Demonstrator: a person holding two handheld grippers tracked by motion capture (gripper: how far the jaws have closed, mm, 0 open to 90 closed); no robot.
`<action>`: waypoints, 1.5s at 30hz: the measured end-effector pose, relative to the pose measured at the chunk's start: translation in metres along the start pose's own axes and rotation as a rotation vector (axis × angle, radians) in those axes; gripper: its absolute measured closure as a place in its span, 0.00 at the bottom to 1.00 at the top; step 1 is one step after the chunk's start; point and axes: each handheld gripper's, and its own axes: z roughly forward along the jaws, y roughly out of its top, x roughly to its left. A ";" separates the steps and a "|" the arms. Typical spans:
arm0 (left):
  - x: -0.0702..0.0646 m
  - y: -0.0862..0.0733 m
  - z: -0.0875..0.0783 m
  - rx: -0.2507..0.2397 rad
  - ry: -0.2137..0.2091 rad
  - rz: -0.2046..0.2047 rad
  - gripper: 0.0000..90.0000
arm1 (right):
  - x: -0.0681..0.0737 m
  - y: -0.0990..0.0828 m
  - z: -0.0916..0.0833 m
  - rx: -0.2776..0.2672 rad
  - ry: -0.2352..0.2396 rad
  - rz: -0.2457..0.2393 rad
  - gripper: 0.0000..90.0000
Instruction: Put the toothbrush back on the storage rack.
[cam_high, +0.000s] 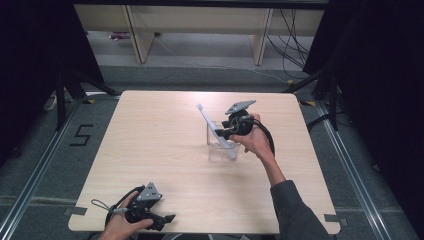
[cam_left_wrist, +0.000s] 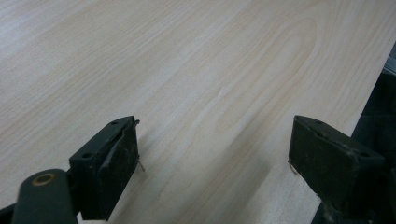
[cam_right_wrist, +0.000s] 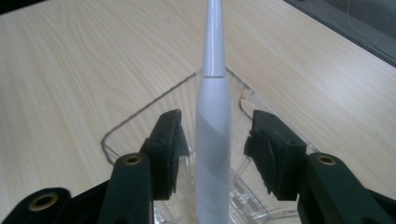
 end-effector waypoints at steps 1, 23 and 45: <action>0.000 0.000 0.000 0.000 0.000 0.000 0.17 | 0.000 0.000 0.000 0.000 0.000 0.000 0.59; 0.001 0.000 0.000 0.009 0.004 0.014 0.17 | 0.002 -0.010 -0.035 -0.099 -0.031 0.057 0.39; 0.001 0.000 -0.001 0.008 0.003 0.018 0.17 | 0.006 -0.030 -0.061 -0.146 -0.059 0.106 0.30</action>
